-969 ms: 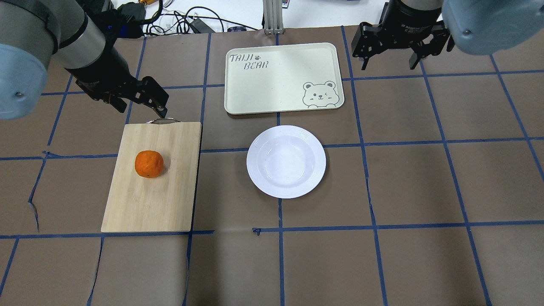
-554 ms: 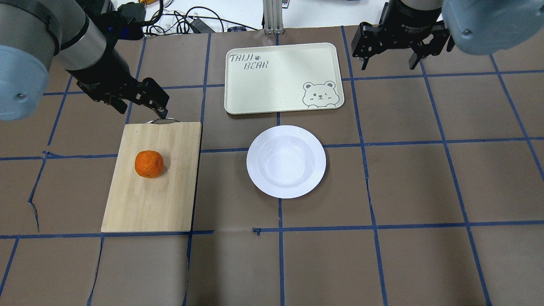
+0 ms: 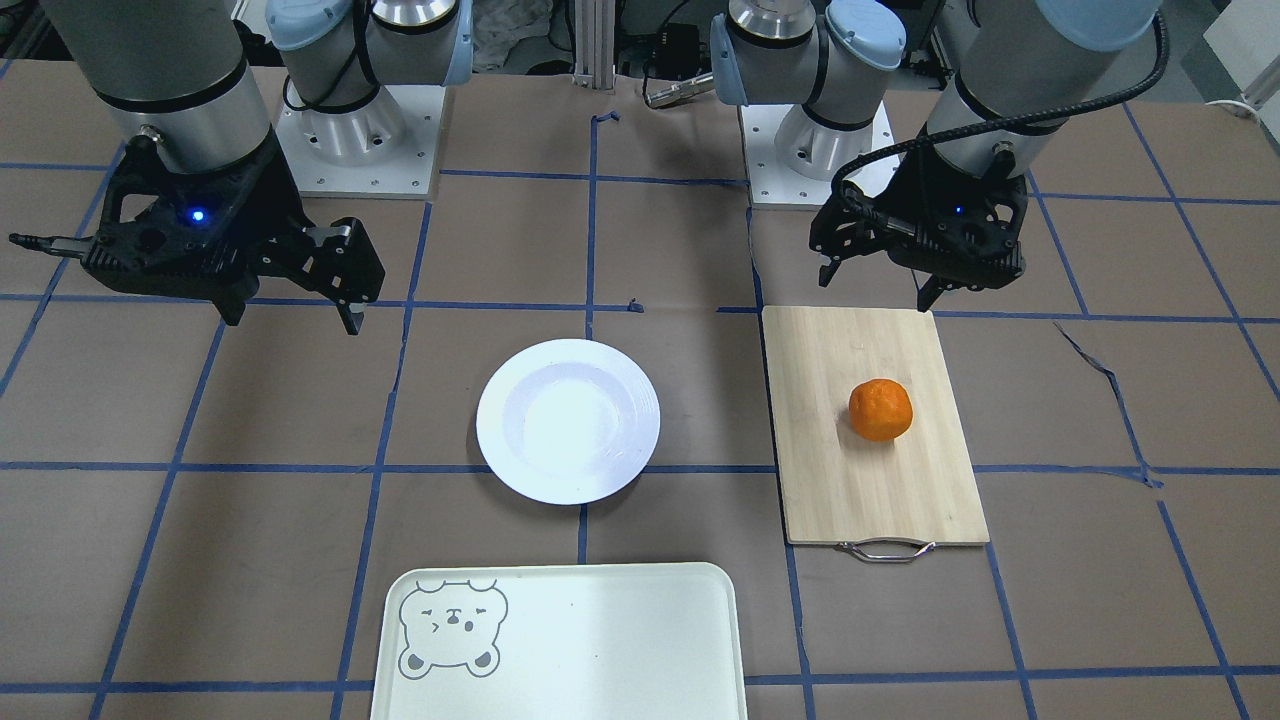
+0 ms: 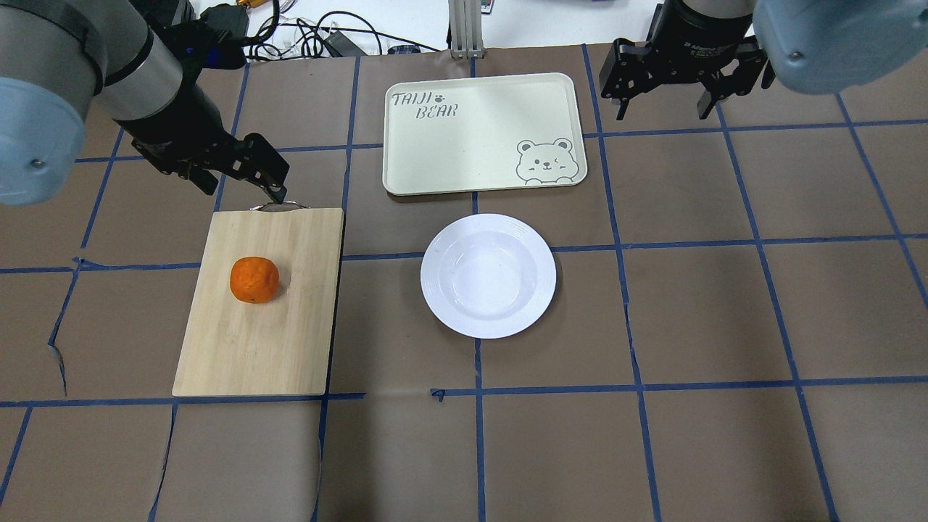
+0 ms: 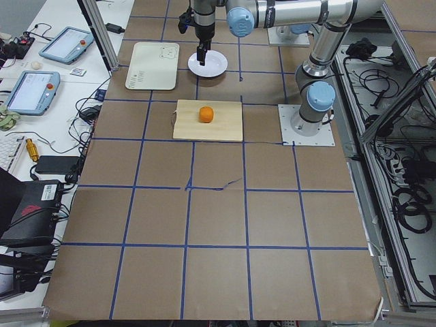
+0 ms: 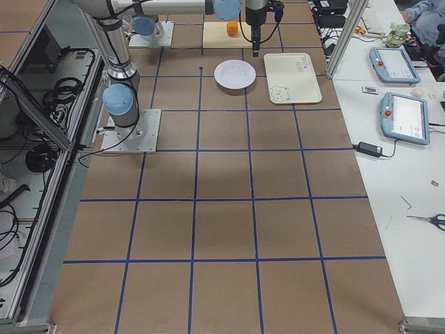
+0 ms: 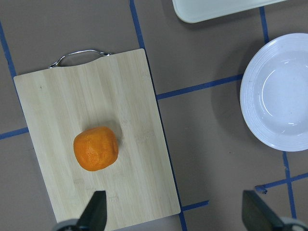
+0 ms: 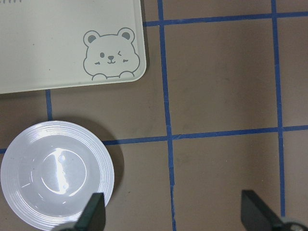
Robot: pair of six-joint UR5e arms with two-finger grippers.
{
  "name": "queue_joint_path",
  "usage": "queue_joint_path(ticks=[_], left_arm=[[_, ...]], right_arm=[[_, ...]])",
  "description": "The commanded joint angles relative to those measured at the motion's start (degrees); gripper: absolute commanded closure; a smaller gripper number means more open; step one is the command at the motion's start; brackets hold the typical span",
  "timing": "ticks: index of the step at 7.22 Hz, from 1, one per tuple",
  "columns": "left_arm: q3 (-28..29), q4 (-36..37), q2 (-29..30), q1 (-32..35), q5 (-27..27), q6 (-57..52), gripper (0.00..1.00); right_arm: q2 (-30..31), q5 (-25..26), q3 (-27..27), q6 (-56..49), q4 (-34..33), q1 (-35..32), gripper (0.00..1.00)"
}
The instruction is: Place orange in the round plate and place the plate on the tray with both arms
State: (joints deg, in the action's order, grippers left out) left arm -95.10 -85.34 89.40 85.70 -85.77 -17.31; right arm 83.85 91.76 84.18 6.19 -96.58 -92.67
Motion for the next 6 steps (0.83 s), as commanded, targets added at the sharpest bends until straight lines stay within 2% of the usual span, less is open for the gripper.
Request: queue_joint_path(ticks=[1, 6], left_arm=[[0.0, 0.0, 0.1, 0.0, 0.0, -0.1, 0.0], [0.1, 0.2, 0.3, -0.2, 0.3, 0.7, 0.0]], right_arm=[[0.0, 0.0, 0.0, 0.0, 0.0, 0.0, 0.0], [-0.1, 0.0, 0.0, -0.1, -0.1, 0.0, 0.0]])
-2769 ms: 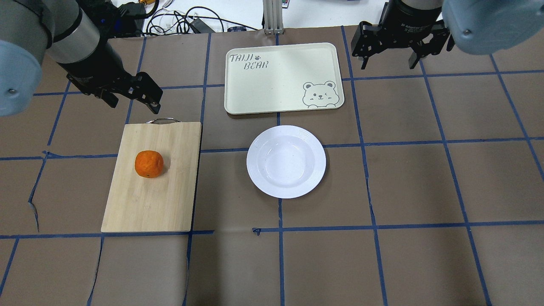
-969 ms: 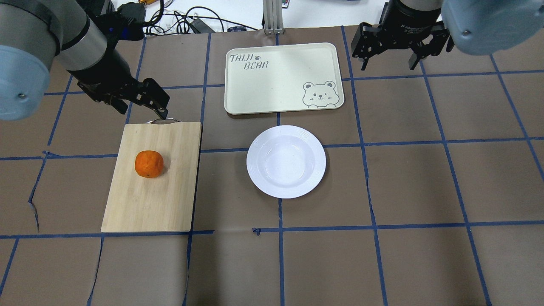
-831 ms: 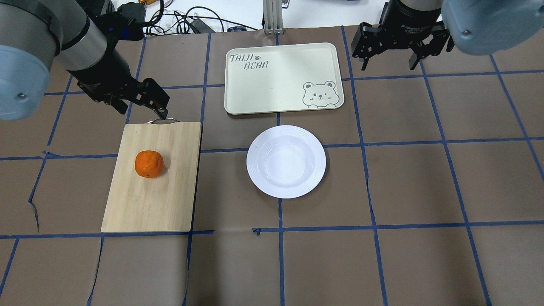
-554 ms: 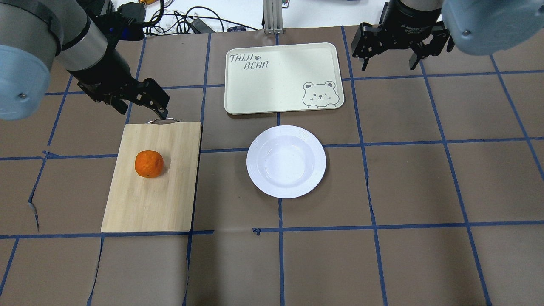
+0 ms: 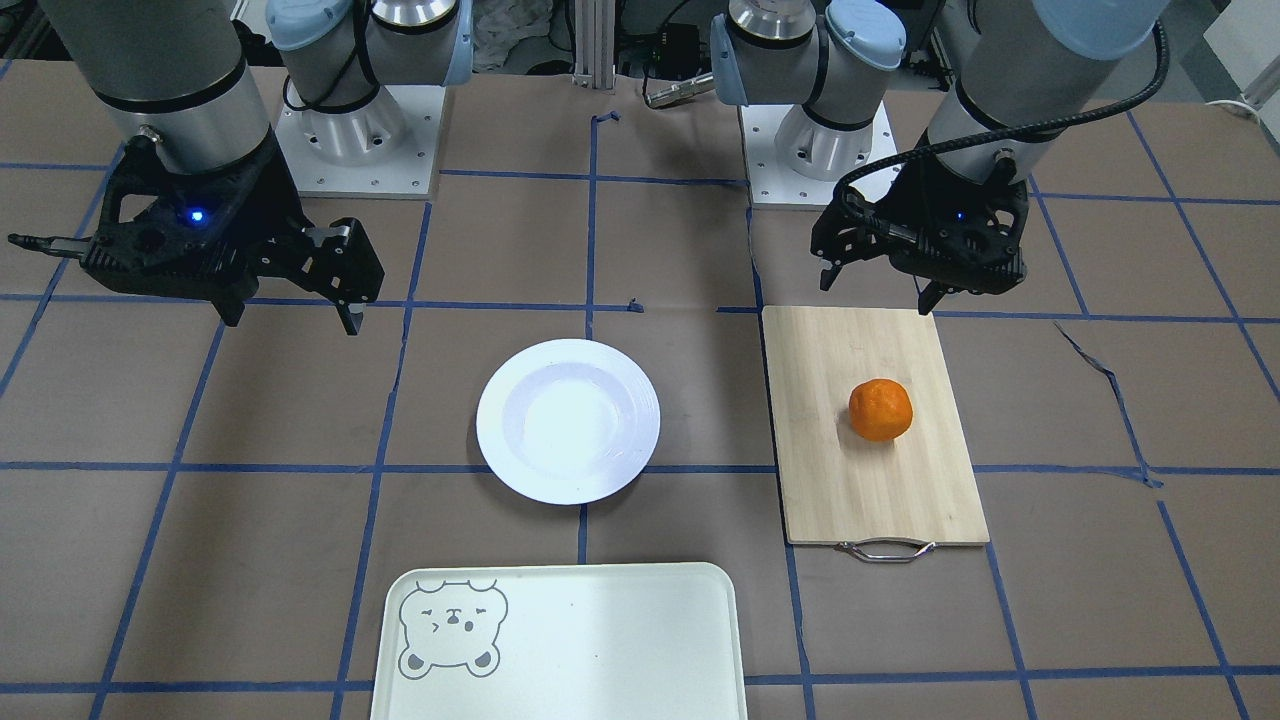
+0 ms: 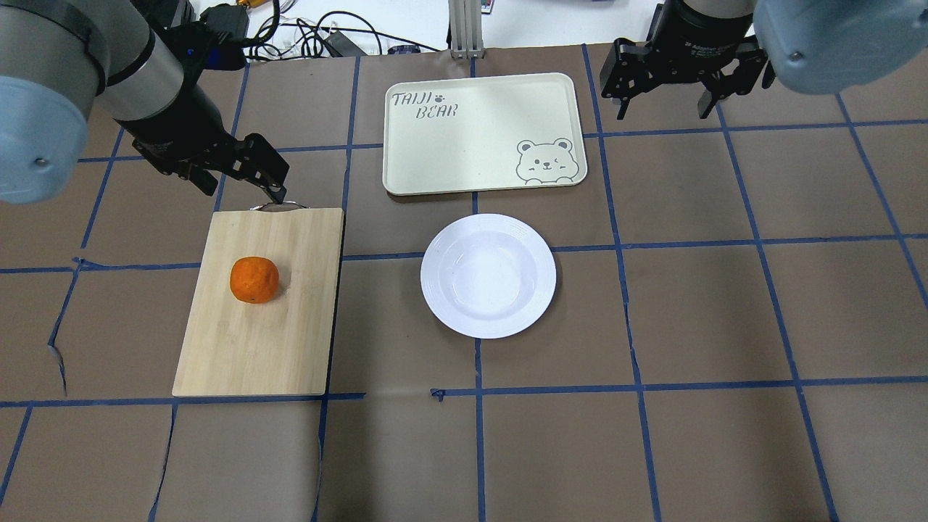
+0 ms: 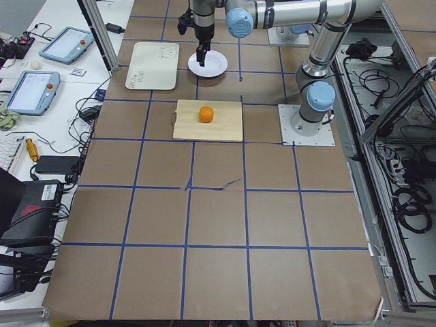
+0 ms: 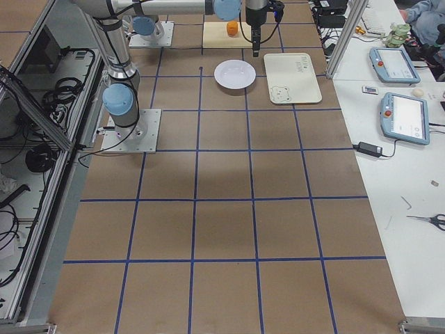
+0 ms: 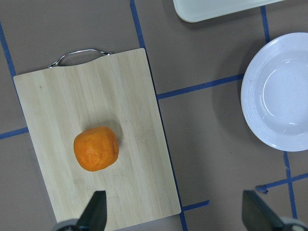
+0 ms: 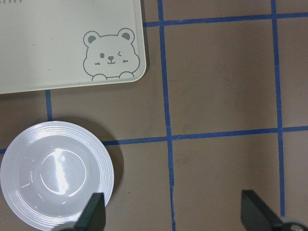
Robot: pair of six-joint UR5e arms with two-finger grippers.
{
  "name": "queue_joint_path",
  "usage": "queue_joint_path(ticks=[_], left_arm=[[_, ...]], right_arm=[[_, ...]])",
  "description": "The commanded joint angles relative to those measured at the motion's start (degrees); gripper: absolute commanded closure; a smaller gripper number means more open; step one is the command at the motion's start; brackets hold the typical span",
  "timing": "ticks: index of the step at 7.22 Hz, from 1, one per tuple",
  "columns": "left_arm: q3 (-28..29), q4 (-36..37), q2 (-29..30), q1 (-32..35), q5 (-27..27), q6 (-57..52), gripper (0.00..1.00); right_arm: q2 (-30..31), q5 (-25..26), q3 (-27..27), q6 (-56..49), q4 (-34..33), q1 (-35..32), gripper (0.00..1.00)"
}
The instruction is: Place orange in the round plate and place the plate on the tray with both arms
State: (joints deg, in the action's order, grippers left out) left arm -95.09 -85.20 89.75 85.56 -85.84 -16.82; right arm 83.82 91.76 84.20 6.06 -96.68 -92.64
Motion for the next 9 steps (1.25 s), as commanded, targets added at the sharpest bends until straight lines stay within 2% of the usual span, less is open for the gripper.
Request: queue_joint_path(ticks=[1, 7, 9], left_arm=[[0.1, 0.0, 0.0, 0.0, 0.5, 0.1, 0.0], [-0.1, 0.8, 0.6, -2.8, -0.6, -0.4, 0.0], [-2.5, 0.9, 2.1, -7.9, -0.5, -0.6, 0.0]], right_arm=[[0.0, 0.4, 0.0, -2.1, -0.1, 0.0, 0.0], [-0.1, 0.5, 0.0, -3.3, 0.0, 0.0, 0.0], [0.0, 0.5, 0.0, -3.3, 0.0, 0.0, 0.0]])
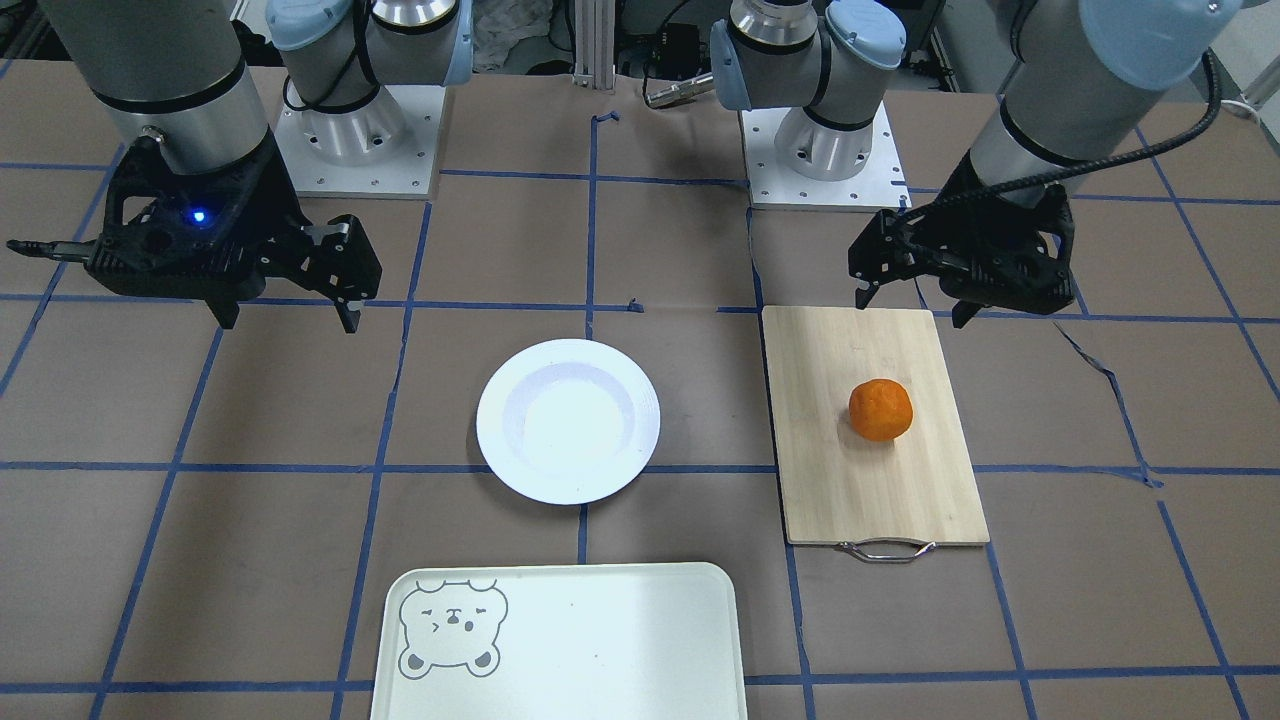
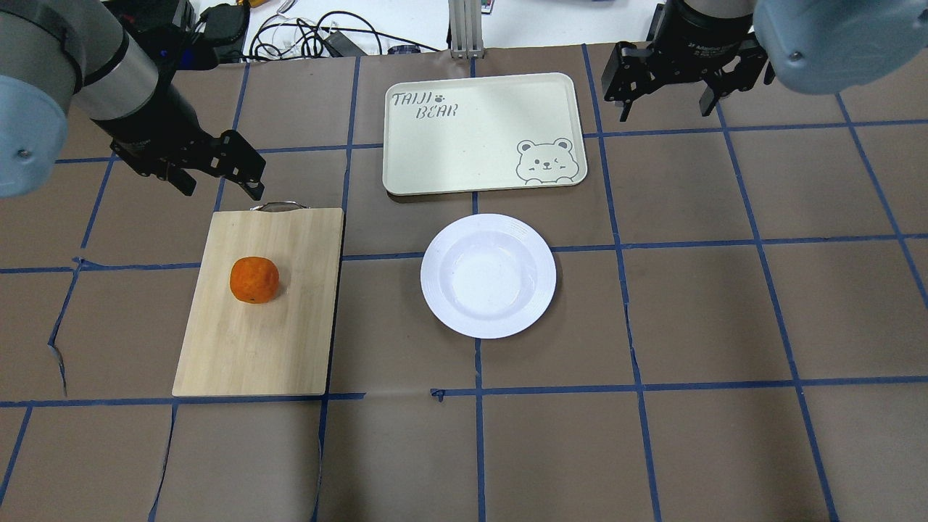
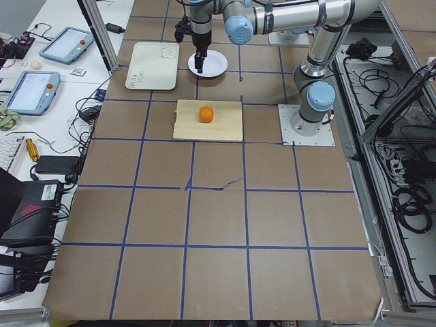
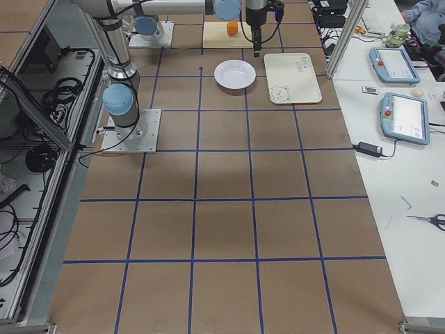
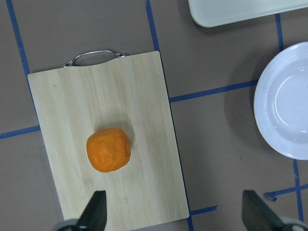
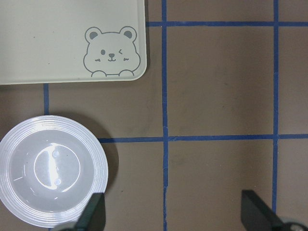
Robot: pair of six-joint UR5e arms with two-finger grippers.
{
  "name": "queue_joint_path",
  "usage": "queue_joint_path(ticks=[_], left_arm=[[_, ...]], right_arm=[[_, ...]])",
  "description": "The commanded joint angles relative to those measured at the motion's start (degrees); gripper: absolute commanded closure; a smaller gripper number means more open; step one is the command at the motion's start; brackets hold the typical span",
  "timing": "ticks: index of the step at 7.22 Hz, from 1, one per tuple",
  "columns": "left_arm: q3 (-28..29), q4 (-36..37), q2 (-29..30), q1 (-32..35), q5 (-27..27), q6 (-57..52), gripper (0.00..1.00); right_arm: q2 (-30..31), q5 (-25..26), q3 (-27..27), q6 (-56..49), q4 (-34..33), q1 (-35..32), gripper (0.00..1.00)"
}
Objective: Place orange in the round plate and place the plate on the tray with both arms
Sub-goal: 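Lower the left gripper onto the orange on the bamboo board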
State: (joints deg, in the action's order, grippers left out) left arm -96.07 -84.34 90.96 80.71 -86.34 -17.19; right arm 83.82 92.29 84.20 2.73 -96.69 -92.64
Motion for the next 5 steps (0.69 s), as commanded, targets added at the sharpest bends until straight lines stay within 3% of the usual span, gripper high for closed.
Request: queue_joint_path(ticks=[1, 4, 5], left_arm=[[-4.4, 0.2, 1.8, -5.2, -0.1, 0.1, 0.0], [-15.8, 16.2, 4.6, -7.9, -0.1, 1.0, 0.0], [-16.7, 18.1, 6.5, -7.9, -0.1, 2.8, 0.0]], right_arm=[[0.0, 0.0, 0.0, 0.0, 0.2, 0.0, 0.0], [0.0, 0.0, 0.0, -0.1, 0.2, 0.1, 0.0], [0.0, 0.0, 0.0, -0.2, 0.2, 0.3, 0.0]])
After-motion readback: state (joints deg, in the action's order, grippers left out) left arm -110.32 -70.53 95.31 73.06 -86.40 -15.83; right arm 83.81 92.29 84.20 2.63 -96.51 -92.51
